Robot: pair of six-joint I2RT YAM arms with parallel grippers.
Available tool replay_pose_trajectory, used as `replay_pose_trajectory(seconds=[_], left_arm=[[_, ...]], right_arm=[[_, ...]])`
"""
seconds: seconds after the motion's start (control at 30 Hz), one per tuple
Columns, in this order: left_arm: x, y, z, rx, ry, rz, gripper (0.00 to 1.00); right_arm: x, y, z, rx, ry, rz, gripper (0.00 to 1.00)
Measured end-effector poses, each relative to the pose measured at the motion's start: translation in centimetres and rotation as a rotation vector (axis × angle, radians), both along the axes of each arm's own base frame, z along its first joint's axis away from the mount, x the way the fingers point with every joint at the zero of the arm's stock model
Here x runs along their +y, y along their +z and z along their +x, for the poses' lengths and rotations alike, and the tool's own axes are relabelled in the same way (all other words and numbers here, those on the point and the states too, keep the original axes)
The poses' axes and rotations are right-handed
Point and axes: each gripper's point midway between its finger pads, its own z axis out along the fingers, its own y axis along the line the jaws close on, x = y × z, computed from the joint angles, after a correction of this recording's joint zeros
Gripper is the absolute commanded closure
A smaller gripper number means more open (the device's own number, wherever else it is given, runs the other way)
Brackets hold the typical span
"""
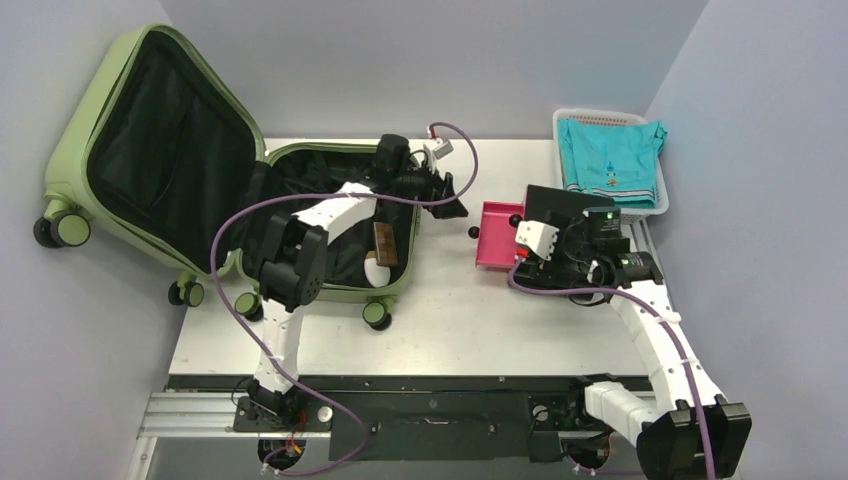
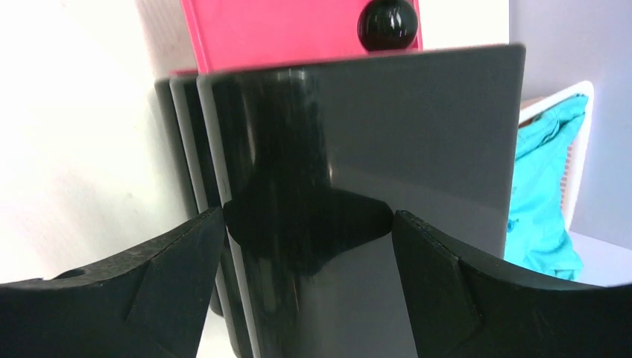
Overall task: Open, take out, and arrange the luggage
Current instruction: Open the drawer in the storage box, then pick up the personal item from the luggage.
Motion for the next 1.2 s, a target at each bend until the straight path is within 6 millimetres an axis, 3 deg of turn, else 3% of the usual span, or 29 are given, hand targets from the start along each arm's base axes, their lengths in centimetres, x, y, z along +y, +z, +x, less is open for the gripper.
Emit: replay_pose_trajectory(seconds=[0.2, 0.3, 0.4, 0.53, 0.63, 0.8, 1.2], left_arm=[[3.3, 7.2, 2.6, -0.172, 0.142, 0.12, 0.04], [7.0, 10.2, 4.2, -0.257, 0.248, 0.197, 0.04], [11.8, 10.9, 5.7, -0.264, 0.359, 0.285, 0.04], [17.8, 7.6, 6.5, -0.136, 0.469, 0.402, 0.01], [20.3, 4.3, 5.6, -0.018, 0.498, 0.464, 0.07], [20.7, -0.7, 3.7, 0.153, 0.485, 0.516, 0.15], [22.2, -9.3, 1.5, 0.472, 0.514, 0.536, 0.2]], right_arm=[[-2.5, -0.1, -0.7, 0.0, 0.022, -0.065, 0.24], [-3.6, -0.1, -1.1, 0.006, 0.022, -0.085, 0.23], [-4.4, 0.3, -2.0, 0.045, 0.006, -0.076, 0.23], [-4.0, 2.0, -3.7, 0.12, 0.005, -0.036, 0.24], [-3.3, 4.9, -3.8, 0.11, 0.021, -0.001, 0.24], [-2.4, 8.1, -3.9, 0.077, 0.045, 0.046, 0.25], [-1.6, 7.3, -5.0, 0.156, 0.064, 0.089, 0.26]])
